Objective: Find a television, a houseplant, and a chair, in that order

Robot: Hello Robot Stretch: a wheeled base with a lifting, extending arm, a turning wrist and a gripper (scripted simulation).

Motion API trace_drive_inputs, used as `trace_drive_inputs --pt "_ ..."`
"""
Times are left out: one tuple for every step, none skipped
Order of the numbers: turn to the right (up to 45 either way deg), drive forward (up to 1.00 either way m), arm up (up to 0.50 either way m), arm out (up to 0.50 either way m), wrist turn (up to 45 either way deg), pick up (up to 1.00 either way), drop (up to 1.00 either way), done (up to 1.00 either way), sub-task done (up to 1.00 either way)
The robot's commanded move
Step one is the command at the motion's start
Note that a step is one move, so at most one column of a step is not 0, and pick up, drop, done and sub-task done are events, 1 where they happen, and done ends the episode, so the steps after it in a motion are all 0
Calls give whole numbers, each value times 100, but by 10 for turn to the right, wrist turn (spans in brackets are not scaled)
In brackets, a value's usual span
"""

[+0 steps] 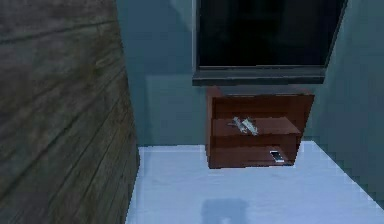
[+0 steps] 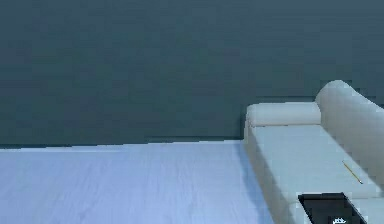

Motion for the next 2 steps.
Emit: trace_drive_inputs --pt "0 85 0 0 0 0 0 0 0" --pt "300 0 0 0 0 0 0 0 0"
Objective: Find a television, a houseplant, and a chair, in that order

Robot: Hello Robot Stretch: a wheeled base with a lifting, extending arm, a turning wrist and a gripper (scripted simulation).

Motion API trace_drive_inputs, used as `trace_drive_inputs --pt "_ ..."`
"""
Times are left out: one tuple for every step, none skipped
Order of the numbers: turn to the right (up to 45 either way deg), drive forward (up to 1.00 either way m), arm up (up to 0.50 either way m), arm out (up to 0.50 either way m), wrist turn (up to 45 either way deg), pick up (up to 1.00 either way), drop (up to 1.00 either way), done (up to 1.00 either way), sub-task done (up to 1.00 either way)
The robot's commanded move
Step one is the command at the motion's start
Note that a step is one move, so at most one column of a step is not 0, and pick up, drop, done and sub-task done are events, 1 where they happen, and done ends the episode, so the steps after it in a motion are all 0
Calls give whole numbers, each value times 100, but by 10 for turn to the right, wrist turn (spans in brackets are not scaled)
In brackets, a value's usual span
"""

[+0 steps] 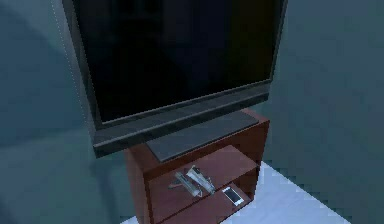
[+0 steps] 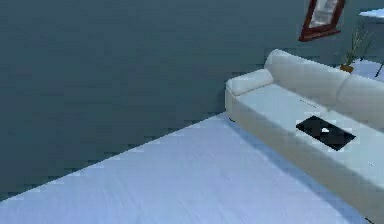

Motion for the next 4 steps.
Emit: trace_drive_inputs --pt "0 0 0 0 0 0 0 0 100" --pt "450 0 0 0 0 0 0 0 0" --pt "450 0 0 0 0 0 0 0 0" --pt "450 0 0 0 0 0 0 0 0"
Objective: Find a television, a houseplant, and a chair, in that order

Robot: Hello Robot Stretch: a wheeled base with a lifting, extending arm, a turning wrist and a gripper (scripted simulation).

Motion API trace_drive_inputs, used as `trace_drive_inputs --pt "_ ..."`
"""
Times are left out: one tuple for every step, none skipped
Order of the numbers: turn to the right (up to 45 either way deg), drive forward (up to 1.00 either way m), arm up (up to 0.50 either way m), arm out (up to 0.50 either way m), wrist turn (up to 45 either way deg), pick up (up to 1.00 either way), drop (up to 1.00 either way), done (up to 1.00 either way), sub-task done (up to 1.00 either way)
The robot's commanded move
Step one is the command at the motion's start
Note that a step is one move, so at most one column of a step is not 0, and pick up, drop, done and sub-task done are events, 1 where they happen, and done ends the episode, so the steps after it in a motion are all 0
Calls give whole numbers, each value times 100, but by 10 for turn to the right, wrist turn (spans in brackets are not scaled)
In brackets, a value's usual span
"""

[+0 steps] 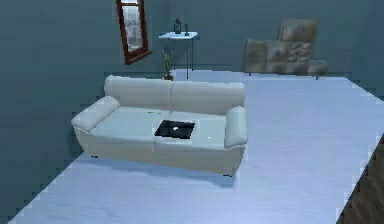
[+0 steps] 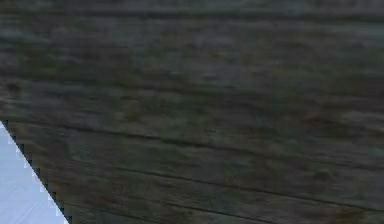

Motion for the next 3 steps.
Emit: trace_drive_inputs --pt "240 0 0 0 0 0 0 0 0" --pt "0 100 0 0 0 0 0 0 0" --pt "270 0 0 0 0 0 0 0 0"
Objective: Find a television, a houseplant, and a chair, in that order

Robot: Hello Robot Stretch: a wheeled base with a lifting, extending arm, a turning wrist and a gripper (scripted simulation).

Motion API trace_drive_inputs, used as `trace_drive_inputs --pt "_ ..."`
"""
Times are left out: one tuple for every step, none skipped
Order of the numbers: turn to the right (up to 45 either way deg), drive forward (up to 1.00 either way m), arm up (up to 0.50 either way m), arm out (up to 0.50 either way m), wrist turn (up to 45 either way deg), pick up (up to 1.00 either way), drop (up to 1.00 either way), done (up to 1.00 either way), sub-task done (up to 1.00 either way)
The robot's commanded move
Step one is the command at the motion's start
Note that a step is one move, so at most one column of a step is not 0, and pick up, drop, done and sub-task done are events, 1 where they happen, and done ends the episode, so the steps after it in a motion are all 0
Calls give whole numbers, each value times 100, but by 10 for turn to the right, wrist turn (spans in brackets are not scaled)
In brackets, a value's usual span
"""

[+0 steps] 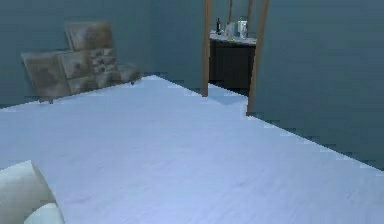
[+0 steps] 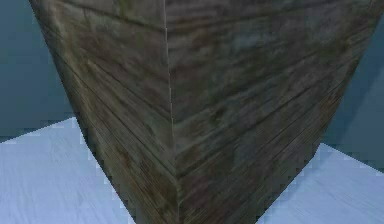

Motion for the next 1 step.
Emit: trace_drive_inputs --pt "0 10 0 0 0 0 0 0 0"
